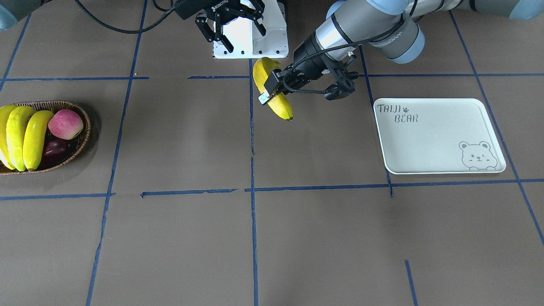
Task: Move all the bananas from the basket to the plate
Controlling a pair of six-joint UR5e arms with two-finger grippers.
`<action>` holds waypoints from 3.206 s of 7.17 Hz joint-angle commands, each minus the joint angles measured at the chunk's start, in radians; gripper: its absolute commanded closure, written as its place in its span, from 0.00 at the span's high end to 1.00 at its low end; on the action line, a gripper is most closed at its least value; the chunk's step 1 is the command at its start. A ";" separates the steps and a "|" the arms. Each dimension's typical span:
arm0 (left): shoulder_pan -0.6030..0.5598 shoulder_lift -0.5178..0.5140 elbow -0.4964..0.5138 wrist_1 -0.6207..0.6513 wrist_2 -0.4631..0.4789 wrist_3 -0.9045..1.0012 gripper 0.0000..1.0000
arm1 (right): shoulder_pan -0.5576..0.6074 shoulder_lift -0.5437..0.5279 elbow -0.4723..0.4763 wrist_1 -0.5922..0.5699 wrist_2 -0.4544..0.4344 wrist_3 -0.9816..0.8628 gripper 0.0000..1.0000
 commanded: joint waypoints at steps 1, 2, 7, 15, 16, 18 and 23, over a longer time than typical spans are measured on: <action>-0.049 0.059 -0.032 0.279 -0.005 0.311 0.00 | 0.013 -0.016 0.037 -0.008 0.013 0.000 1.00; -0.088 0.175 -0.050 0.290 -0.005 0.447 0.00 | 0.019 -0.047 0.051 -0.008 0.012 -0.002 1.00; -0.320 0.535 0.072 0.282 -0.002 1.067 0.00 | 0.088 -0.099 0.077 -0.085 0.015 -0.013 1.00; -0.321 0.586 0.149 0.259 -0.003 1.100 0.77 | 0.198 -0.110 0.100 -0.214 0.085 -0.078 1.00; -0.324 0.574 0.147 0.261 -0.003 1.097 0.78 | 0.206 -0.118 0.100 -0.214 0.087 -0.085 1.00; -0.327 0.571 0.132 0.262 -0.009 1.103 0.98 | 0.220 -0.148 0.103 -0.237 0.089 -0.146 1.00; -0.398 0.407 -0.112 0.576 -0.107 0.988 0.98 | 0.453 -0.432 0.183 -0.317 0.292 -0.576 1.00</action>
